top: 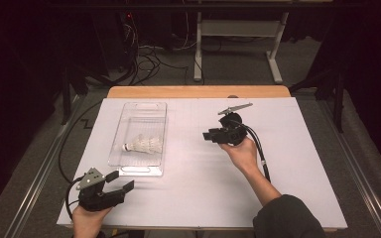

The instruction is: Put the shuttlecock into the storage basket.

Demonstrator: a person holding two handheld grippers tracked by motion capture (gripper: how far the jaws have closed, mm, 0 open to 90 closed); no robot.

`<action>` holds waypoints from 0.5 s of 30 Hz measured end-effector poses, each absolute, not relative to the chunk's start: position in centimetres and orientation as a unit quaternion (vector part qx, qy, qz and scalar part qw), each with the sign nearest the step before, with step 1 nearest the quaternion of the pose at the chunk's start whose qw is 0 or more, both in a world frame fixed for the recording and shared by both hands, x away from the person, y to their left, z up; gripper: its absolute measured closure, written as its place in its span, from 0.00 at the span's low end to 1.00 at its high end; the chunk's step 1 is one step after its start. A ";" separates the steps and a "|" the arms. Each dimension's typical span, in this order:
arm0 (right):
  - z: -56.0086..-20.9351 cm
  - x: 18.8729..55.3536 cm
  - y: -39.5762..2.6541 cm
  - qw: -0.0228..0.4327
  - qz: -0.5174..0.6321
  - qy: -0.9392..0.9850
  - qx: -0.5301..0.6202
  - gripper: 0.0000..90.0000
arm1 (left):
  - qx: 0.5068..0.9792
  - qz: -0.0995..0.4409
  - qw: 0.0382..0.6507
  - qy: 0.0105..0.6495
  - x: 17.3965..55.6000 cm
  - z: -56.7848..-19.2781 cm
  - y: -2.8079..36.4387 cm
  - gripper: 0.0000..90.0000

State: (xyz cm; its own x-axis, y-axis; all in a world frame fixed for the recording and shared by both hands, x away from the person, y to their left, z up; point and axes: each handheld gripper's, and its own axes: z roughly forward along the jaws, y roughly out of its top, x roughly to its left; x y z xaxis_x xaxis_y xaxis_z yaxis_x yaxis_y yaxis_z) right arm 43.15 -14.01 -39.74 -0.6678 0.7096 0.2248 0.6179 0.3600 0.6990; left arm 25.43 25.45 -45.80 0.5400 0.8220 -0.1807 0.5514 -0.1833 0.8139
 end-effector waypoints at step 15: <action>-40.0 42.6 -15.4 0.060 0.400 0.818 0.410 0.73 | 0.754 0.152 0.448 0.456 25.4 -45.8 25.5 0.33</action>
State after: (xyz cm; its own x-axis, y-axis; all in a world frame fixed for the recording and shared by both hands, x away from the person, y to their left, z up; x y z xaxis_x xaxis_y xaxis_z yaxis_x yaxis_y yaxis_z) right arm 42.64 -15.38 -40.04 -0.6573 0.7178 0.2297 0.6222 0.3448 0.7029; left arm 25.41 25.47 -45.80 0.5386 0.8232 -0.1796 0.5514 -0.1832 0.8139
